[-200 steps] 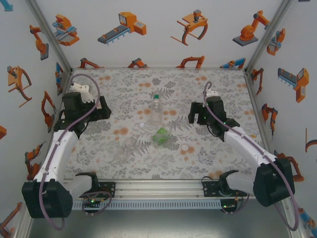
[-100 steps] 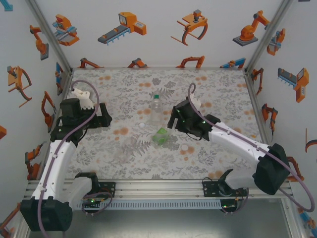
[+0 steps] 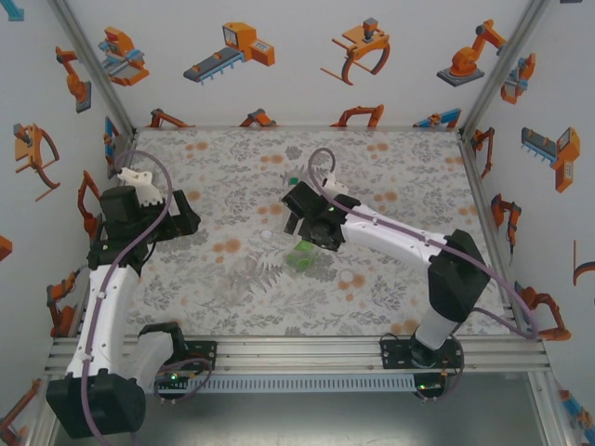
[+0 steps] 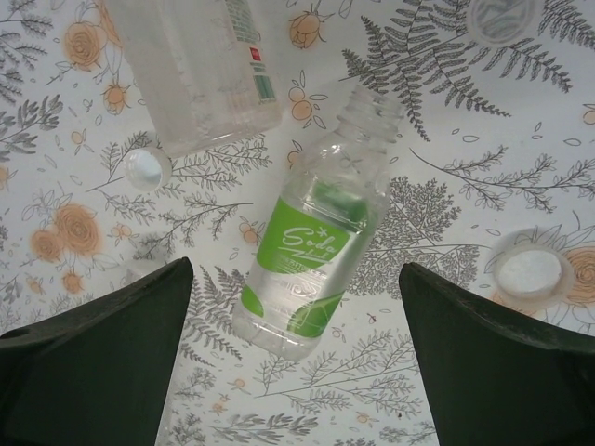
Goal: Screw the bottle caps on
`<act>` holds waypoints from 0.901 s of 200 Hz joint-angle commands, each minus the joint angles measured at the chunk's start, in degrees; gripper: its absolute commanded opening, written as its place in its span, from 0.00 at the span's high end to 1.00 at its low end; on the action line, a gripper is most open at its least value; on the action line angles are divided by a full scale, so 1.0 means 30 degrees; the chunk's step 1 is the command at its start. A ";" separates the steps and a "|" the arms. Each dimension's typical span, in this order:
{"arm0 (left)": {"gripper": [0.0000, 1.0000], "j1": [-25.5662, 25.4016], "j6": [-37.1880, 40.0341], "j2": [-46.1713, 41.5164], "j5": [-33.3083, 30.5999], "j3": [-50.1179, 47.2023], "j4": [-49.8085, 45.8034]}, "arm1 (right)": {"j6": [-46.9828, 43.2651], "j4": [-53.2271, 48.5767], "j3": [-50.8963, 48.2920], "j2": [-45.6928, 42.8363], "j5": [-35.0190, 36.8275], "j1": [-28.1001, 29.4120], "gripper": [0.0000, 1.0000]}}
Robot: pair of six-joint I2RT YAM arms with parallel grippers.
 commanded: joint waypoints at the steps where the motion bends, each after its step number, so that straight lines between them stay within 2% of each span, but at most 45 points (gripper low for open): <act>1: 0.01 0.0134 -0.0348 -0.0435 0.0327 -0.0273 0.0347 | 0.1063 -0.1564 0.0777 0.0734 0.0415 0.0130 0.17; 101: 0.01 0.0535 -0.0423 -0.1084 -0.0092 -0.0447 0.0384 | 0.2204 -0.1057 0.0334 0.3731 0.0197 0.0200 0.18; 180: 0.00 0.0572 -0.0407 -0.1479 -0.0676 -0.0536 0.0394 | 0.2236 -0.0090 -0.0317 0.4980 0.0987 0.0284 0.30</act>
